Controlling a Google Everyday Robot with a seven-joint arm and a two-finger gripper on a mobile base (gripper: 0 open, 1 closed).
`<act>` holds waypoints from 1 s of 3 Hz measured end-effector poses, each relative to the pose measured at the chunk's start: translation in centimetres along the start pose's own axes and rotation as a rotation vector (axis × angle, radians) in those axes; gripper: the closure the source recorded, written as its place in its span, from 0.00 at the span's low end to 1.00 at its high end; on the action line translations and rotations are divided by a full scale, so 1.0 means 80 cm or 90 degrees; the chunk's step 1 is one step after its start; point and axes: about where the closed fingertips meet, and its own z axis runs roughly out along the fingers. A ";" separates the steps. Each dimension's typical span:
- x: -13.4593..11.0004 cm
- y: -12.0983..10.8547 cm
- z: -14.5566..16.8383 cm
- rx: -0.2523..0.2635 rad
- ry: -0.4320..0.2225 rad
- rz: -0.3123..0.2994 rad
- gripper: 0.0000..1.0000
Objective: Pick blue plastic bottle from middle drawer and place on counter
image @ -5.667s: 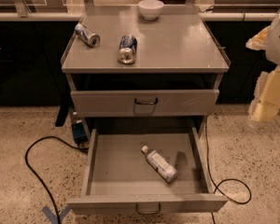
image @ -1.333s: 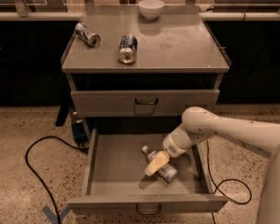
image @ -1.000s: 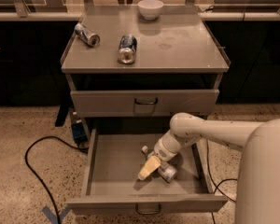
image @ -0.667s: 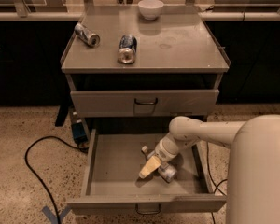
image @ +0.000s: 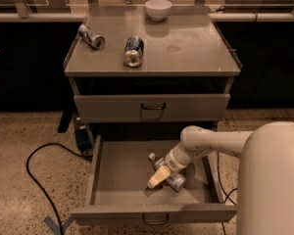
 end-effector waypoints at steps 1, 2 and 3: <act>0.012 -0.008 0.010 -0.050 -0.014 0.006 0.00; 0.033 -0.022 0.031 -0.133 -0.053 0.030 0.00; 0.034 -0.017 0.047 -0.143 -0.045 0.034 0.00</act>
Offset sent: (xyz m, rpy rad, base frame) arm -0.0058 -0.0367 -0.0529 0.3507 0.1620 -0.0202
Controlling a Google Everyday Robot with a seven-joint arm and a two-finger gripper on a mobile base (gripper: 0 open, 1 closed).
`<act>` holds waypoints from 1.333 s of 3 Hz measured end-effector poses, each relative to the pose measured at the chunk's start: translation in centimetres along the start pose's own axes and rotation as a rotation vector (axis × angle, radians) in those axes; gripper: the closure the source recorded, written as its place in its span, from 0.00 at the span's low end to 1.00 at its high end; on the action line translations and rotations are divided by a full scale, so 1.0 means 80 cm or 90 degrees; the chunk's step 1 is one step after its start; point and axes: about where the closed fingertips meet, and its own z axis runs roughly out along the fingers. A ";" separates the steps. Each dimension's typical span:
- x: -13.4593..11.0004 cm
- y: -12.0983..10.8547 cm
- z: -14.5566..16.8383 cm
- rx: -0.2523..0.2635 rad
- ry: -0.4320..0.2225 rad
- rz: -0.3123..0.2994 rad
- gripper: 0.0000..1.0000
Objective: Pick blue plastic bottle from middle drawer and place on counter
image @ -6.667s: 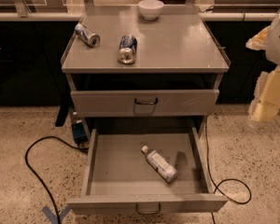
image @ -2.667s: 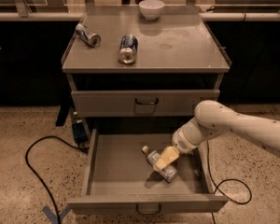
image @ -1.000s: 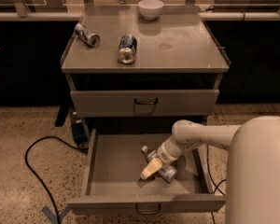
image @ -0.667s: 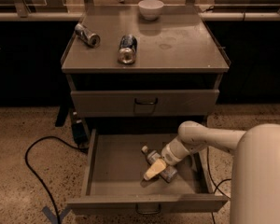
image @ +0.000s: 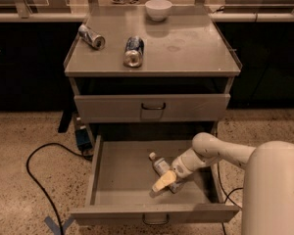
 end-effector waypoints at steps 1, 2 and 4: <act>0.000 0.000 0.000 0.000 0.000 0.000 0.00; 0.000 -0.002 -0.002 0.033 0.005 0.005 0.00; 0.000 -0.002 -0.012 0.108 0.004 0.005 0.00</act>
Offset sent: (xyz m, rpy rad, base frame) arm 0.0060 -0.0101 0.0051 -0.1265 -0.0638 -0.0683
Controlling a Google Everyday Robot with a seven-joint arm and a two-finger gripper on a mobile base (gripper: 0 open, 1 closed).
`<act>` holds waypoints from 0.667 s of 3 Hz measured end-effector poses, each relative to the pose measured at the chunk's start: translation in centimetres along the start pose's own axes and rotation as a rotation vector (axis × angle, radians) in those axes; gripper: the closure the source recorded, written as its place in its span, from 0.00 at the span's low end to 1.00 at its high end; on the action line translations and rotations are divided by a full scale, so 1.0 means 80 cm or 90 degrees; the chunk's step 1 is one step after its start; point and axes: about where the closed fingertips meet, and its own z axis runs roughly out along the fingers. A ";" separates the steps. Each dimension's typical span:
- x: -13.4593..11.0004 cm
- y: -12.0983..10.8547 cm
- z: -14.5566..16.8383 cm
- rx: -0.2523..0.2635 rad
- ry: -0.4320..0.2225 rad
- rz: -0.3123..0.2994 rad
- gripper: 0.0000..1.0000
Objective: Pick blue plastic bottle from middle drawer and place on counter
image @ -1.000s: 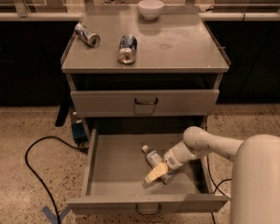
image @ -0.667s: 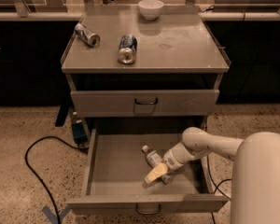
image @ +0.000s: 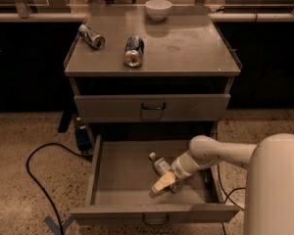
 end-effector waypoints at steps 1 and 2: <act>-0.003 0.000 0.006 0.004 -0.007 -0.001 0.00; -0.015 -0.003 0.017 0.006 -0.012 -0.006 0.00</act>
Offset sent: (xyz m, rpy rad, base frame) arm 0.0255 0.0208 -0.0107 0.0089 -0.0432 -0.0043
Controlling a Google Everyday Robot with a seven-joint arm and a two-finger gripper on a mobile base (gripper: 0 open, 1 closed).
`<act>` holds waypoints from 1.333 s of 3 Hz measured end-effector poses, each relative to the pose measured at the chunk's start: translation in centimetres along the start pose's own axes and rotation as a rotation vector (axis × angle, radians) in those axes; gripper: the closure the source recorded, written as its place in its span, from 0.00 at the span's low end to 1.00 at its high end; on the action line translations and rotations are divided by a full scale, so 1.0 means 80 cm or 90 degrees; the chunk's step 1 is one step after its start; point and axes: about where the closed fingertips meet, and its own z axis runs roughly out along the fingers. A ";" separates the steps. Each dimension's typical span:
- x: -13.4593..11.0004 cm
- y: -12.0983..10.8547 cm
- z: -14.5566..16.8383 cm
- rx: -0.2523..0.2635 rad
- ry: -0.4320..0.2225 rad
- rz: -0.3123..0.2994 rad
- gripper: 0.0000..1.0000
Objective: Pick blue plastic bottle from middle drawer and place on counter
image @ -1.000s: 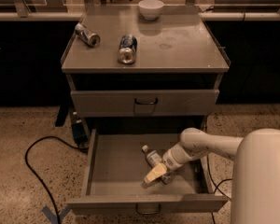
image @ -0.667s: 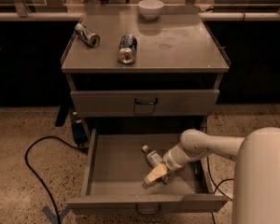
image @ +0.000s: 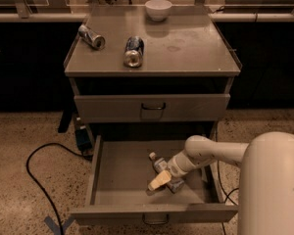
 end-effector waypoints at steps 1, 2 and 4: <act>-0.013 -0.001 0.019 0.001 0.013 -0.007 0.00; -0.014 0.000 0.019 0.000 0.013 -0.007 0.19; -0.014 0.000 0.020 0.000 0.013 -0.007 0.64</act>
Offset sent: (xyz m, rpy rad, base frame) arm 0.0069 0.0104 -0.0072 -0.0121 0.0054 0.0118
